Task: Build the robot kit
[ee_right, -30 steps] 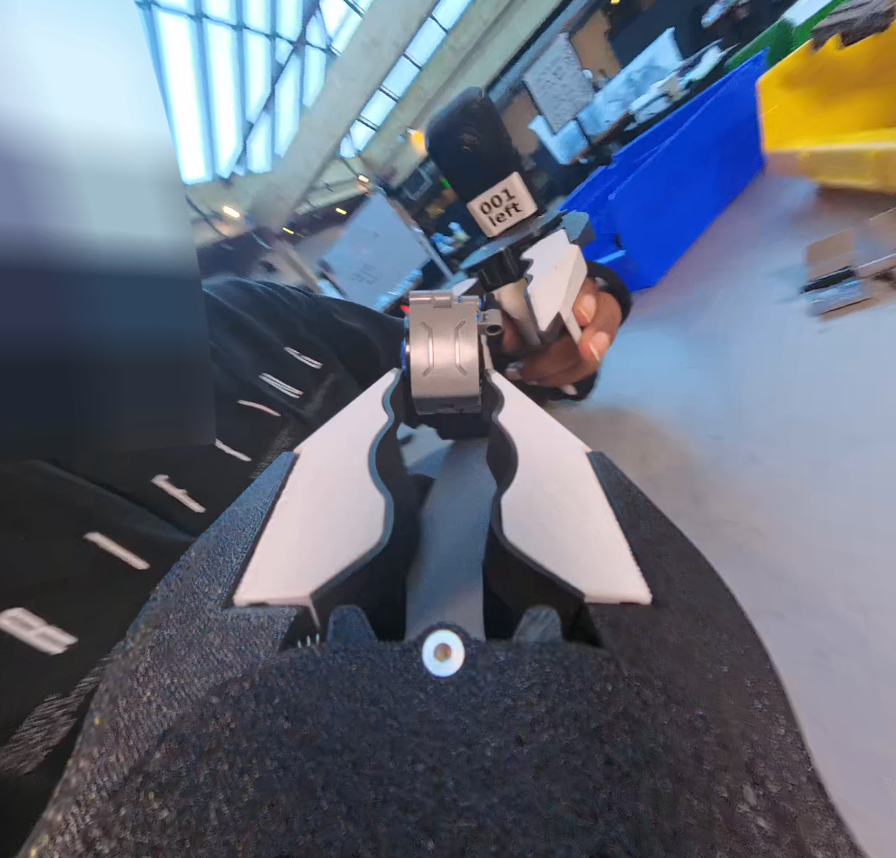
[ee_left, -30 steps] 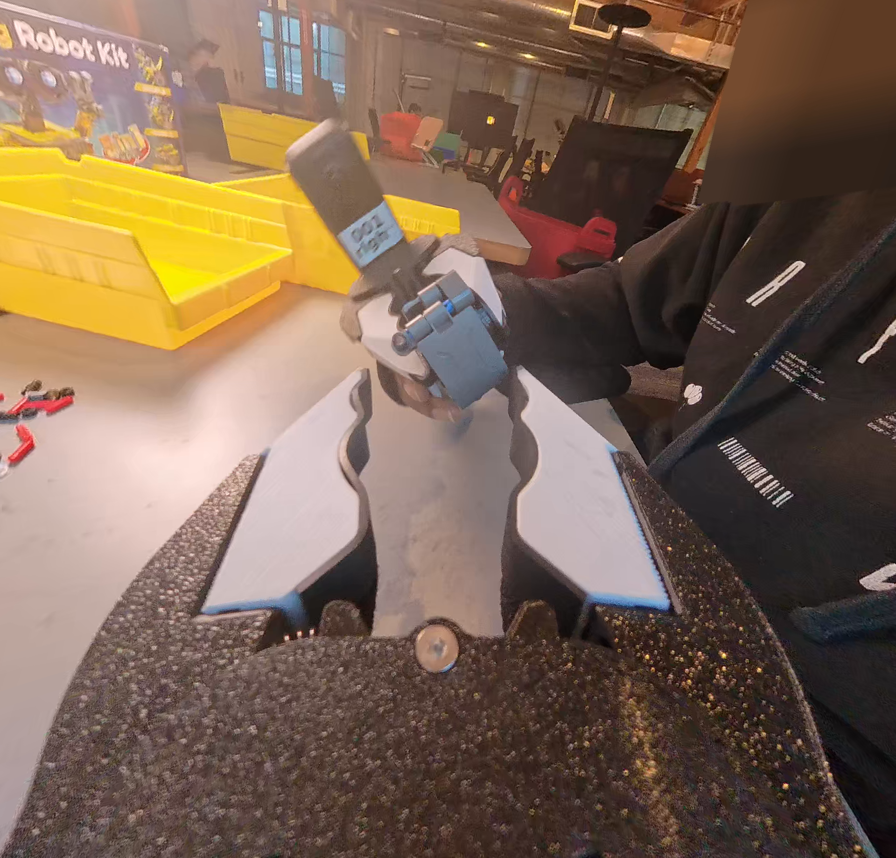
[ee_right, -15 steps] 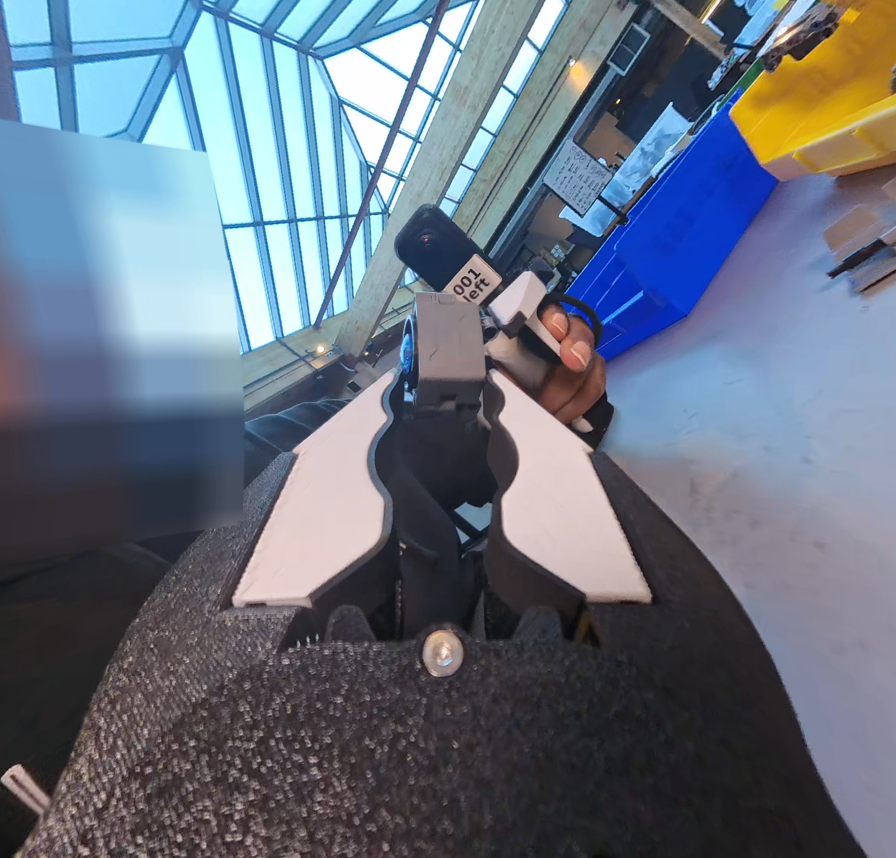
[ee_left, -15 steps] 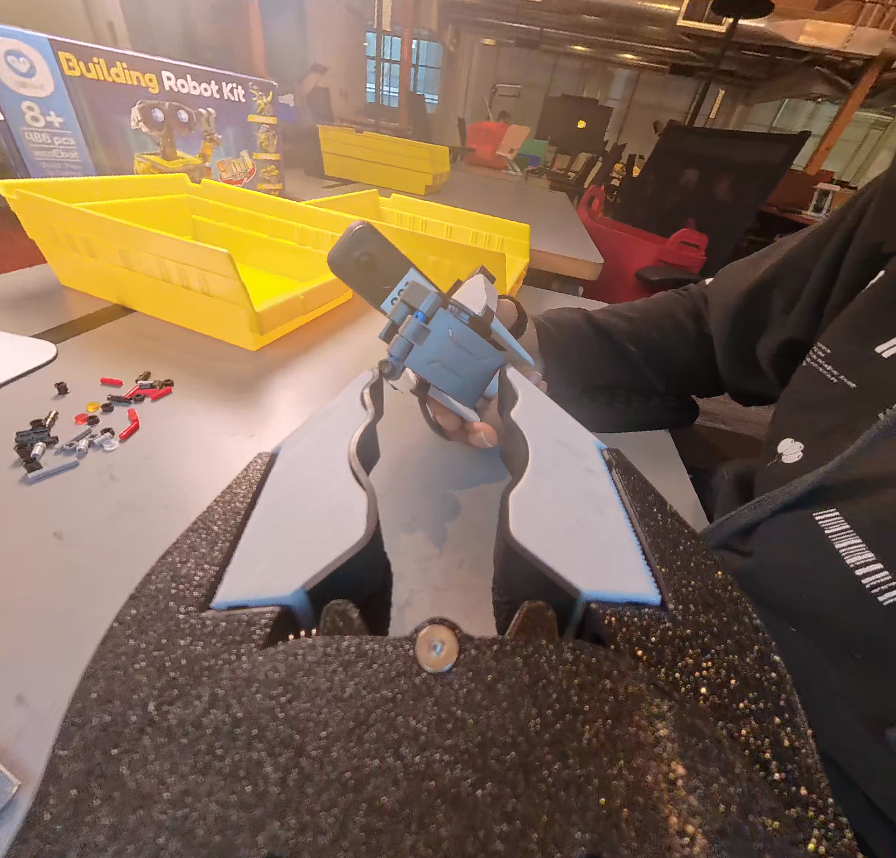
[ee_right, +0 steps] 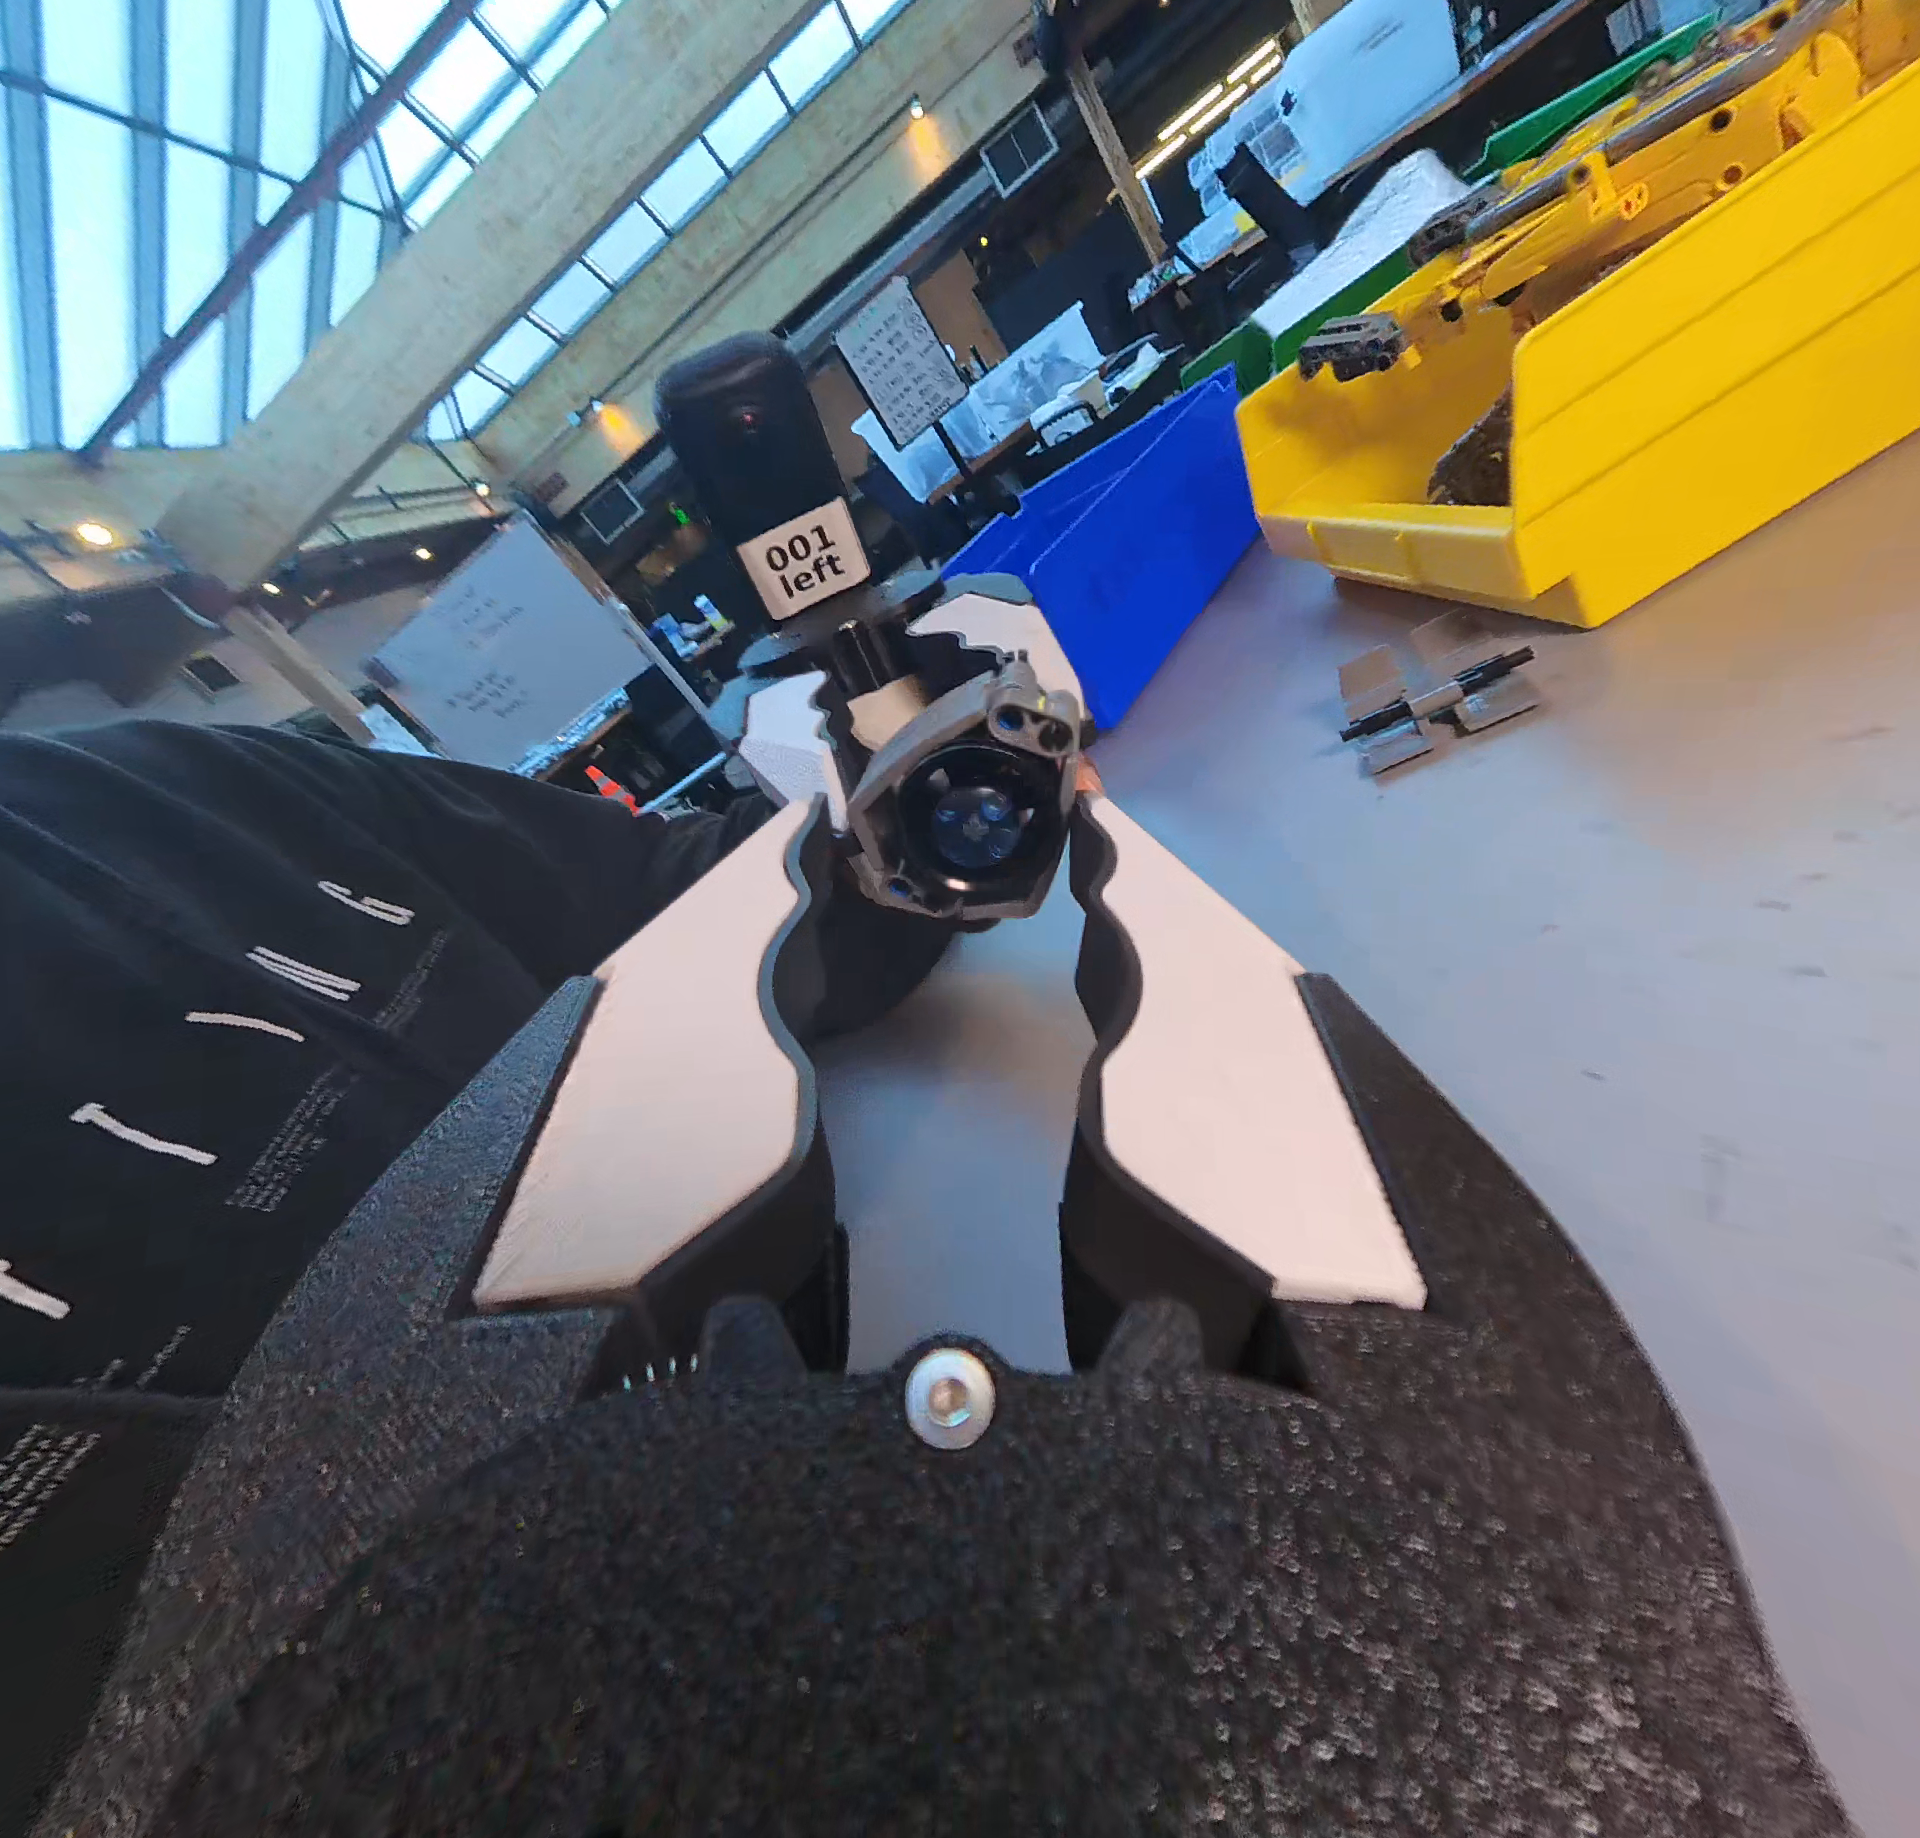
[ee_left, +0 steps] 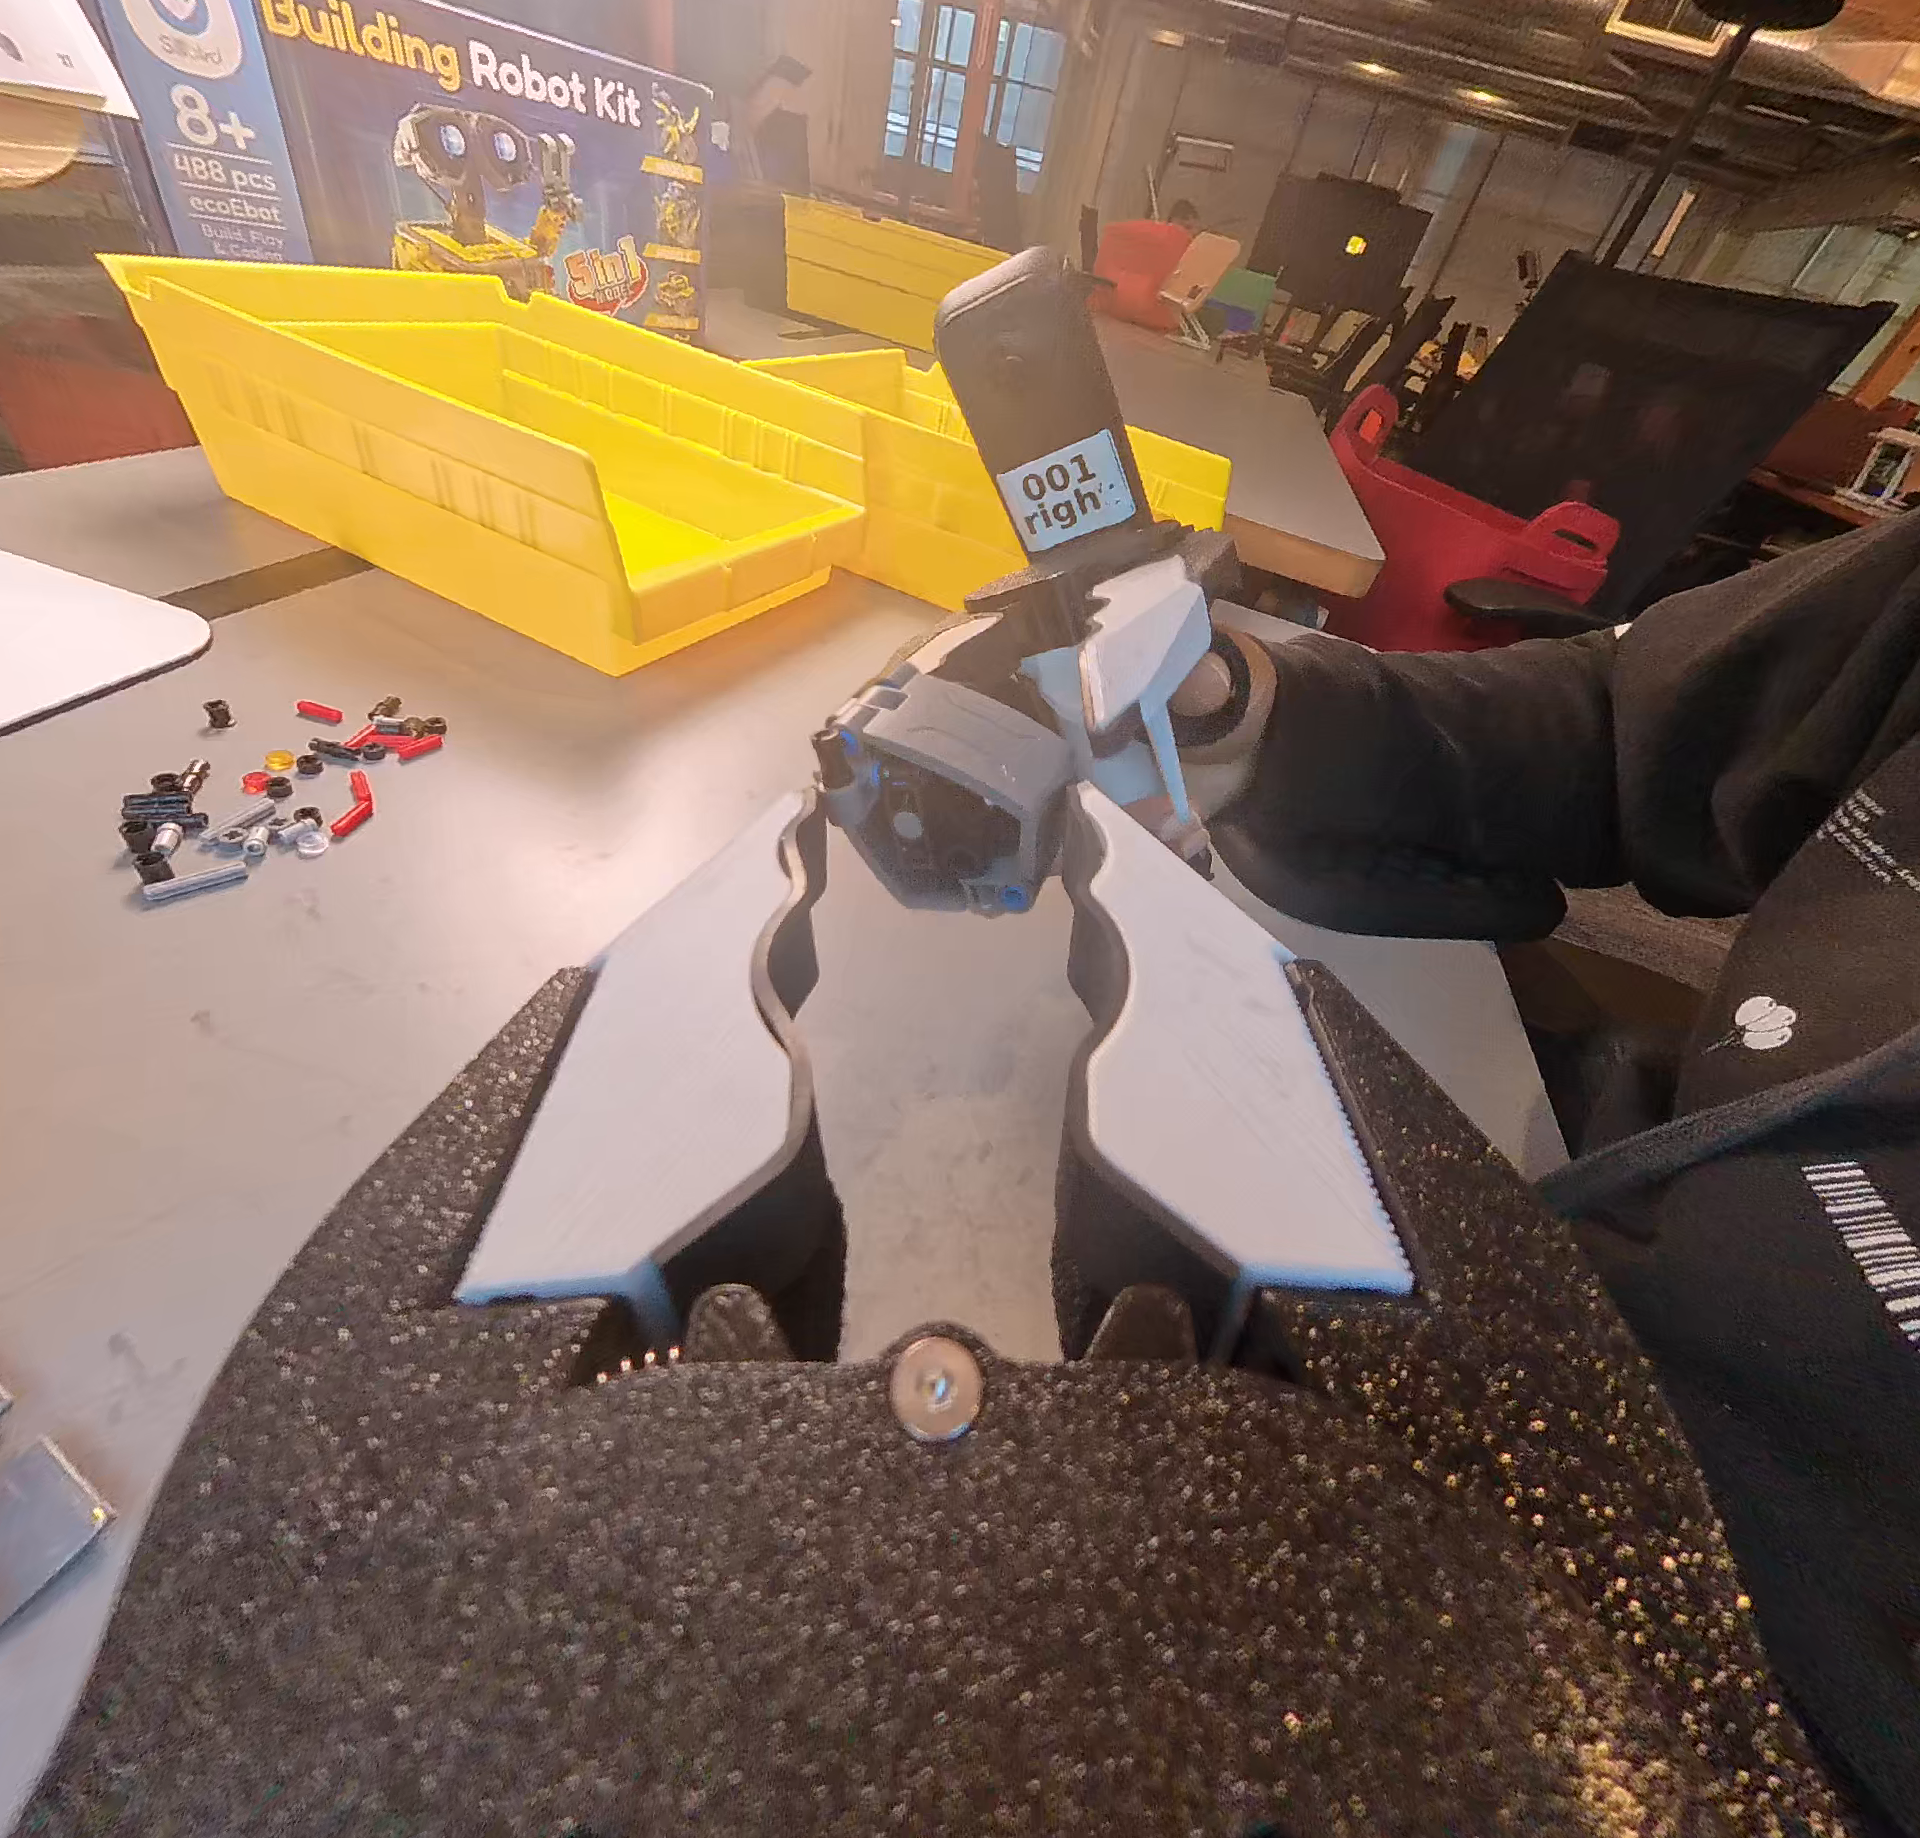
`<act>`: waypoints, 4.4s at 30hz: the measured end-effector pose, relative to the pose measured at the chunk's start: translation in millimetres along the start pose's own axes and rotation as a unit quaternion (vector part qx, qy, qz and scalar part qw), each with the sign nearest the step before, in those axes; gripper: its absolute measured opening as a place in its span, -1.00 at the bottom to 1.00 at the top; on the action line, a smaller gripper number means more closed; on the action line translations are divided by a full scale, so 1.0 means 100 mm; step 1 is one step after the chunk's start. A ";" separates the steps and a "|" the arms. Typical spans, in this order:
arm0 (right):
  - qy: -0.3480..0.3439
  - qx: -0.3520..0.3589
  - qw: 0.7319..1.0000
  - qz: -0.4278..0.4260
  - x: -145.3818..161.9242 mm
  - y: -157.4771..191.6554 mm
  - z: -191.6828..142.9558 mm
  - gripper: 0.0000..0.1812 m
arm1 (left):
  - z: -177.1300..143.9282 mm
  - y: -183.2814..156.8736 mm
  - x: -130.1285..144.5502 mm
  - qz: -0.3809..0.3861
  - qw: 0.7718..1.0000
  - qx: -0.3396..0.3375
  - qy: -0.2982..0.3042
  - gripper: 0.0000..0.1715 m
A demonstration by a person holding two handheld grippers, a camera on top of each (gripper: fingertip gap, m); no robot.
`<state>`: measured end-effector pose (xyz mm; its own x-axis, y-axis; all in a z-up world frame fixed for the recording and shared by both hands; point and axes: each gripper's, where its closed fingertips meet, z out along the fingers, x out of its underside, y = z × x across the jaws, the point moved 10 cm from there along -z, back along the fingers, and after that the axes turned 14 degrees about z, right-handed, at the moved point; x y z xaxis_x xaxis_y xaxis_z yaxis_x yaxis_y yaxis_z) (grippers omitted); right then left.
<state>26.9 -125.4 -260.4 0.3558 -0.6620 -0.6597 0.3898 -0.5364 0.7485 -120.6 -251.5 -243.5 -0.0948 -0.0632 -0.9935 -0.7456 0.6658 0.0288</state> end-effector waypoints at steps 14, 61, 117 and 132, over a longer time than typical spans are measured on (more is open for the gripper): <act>0.000 0.073 0.985 -0.157 -0.01 0.20 0.02 -0.53 | 0.00 -0.02 0.01 0.036 0.999 0.011 -0.012 -0.49; -0.006 0.195 0.856 -0.479 0.14 0.50 0.09 -0.54 | 0.10 0.19 0.30 -0.396 0.867 0.225 -0.202 -0.58; -0.026 -0.042 0.984 0.170 0.02 -0.20 -0.06 -0.68 | 0.02 -0.12 0.08 0.212 0.975 -0.023 0.065 -0.57; 0.029 0.307 0.870 -0.384 0.23 0.19 0.33 -0.36 | 0.06 0.15 0.26 -0.160 0.984 -0.073 -0.017 -0.57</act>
<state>14.3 -168.4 -258.8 0.2400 0.0342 -0.9702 0.0104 -0.9994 -0.0326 -130.1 -238.7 -269.8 0.1803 -0.2256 -0.9574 -0.8211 0.5014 -0.2727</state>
